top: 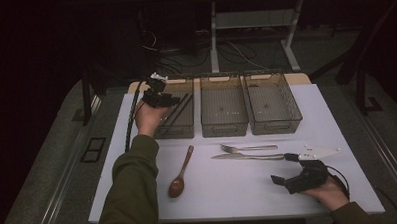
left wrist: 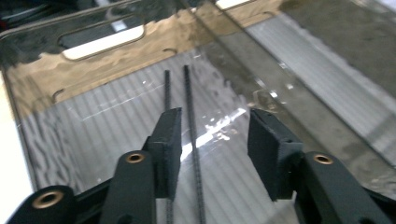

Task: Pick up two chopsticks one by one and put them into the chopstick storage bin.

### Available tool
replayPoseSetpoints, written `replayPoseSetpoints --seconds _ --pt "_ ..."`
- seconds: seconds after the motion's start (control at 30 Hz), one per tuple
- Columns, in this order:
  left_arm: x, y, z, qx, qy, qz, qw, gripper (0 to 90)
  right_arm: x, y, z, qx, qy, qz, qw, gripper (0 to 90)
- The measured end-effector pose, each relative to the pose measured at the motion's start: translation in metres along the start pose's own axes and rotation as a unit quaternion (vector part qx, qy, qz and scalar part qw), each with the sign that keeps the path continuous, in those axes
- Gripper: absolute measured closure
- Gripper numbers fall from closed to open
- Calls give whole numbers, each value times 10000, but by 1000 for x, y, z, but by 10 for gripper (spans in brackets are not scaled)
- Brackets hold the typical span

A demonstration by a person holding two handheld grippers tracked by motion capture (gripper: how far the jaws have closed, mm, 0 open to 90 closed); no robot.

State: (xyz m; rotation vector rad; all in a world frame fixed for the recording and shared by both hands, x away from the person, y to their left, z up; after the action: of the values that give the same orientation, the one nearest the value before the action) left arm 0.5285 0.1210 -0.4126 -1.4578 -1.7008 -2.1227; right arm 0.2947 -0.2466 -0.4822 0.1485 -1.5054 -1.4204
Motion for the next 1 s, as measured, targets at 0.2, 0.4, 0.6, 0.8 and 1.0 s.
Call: replayPoseSetpoints --seconds 0.2,0.4,0.6,0.8,1.0 --pt "7 3 -10 -144 -220 -139 9996 449 0 -1 -1 -3 -14 15 10000 9" --pt "18 1 -21 -124 -354 -307 9988 378 1 -2 -2 -22 -31 17 10000 9" --pt "31 -6 -34 -271 -387 -339 9983 316 2 -2 -1 3 -25 7 10000 9" --pt "44 -15 -48 -348 -361 -378 9980 285 2 -1 -1 19 -8 7 10000 9" --pt "57 -25 -60 -413 -379 -480 9973 266 1 -1 -1 23 -13 2 10000 9"
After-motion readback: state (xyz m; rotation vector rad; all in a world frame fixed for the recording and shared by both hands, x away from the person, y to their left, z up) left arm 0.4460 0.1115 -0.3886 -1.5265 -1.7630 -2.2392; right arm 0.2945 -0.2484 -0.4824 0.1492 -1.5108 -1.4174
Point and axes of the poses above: each handheld gripper's, and its own axes: x roughly backward along the jaws, y roughly out of its top, z roughly to its left, the point moved 7 cm from there along -x, roughly forward along the jaws, and after that the axes turned 3 degrees about -x, right-handed, at the moved point
